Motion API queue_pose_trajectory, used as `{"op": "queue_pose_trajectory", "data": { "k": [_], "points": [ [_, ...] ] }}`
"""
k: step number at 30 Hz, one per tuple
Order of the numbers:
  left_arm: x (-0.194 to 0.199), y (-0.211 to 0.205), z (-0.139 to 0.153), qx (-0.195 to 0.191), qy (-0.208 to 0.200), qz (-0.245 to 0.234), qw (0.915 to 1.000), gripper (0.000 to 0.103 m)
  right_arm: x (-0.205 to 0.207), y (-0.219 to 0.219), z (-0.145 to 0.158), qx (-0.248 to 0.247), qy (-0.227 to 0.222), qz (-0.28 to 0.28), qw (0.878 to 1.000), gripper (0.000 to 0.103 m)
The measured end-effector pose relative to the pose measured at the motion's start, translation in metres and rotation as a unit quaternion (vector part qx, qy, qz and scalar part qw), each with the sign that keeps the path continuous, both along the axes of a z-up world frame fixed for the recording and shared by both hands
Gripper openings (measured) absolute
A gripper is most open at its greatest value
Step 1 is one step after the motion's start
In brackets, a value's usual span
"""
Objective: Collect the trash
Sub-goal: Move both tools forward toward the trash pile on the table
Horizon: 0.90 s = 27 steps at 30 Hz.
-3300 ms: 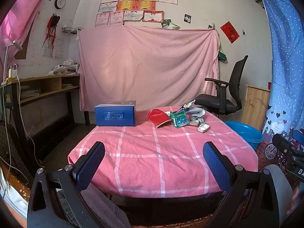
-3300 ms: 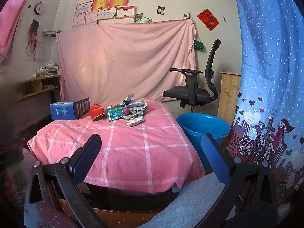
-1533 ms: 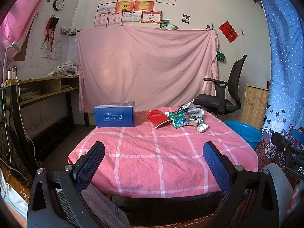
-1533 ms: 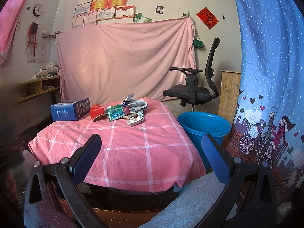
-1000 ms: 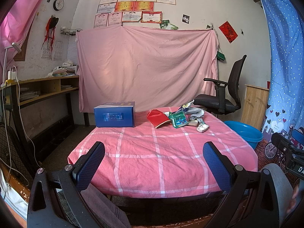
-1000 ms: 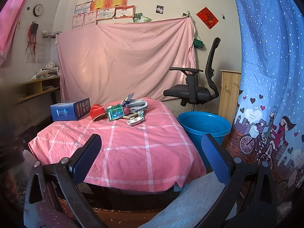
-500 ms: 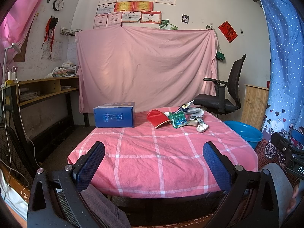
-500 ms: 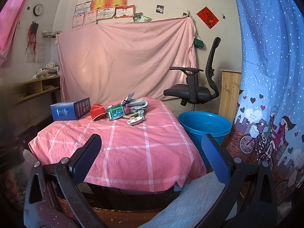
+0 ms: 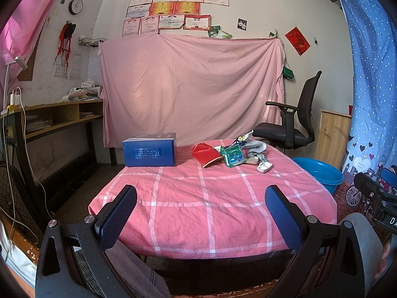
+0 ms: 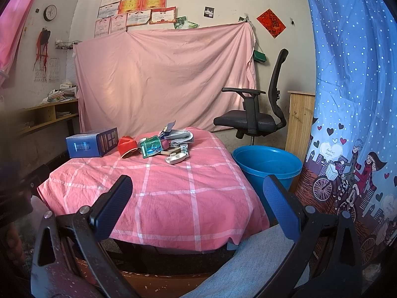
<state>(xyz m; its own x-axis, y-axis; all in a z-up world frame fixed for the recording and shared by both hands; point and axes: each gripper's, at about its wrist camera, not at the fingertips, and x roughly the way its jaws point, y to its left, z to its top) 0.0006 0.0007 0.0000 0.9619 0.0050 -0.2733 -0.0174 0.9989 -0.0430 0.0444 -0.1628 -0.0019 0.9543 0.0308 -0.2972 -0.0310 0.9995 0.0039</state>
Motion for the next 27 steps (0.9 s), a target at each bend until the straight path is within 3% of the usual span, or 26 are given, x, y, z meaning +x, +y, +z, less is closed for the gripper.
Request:
{"op": "queue_pose_trajectory", "data": {
  "k": [12,17,27],
  "points": [
    [0.003,-0.002,0.005,0.002,-0.002,-0.002,1.0,0.101,0.002,-0.005,0.007,0.011,-0.001,0.001,1.0,0.103],
    [0.007,-0.006,0.012,0.006,-0.017,-0.002,0.9998,0.101,0.007,-0.007,0.018,0.002,-0.027,0.006,1.0,0.103],
    [0.068,-0.001,0.049,-0.022,-0.049,0.016,0.9984,0.101,0.059,-0.013,0.039,-0.002,-0.065,0.02,0.998,0.103]
  ]
}}
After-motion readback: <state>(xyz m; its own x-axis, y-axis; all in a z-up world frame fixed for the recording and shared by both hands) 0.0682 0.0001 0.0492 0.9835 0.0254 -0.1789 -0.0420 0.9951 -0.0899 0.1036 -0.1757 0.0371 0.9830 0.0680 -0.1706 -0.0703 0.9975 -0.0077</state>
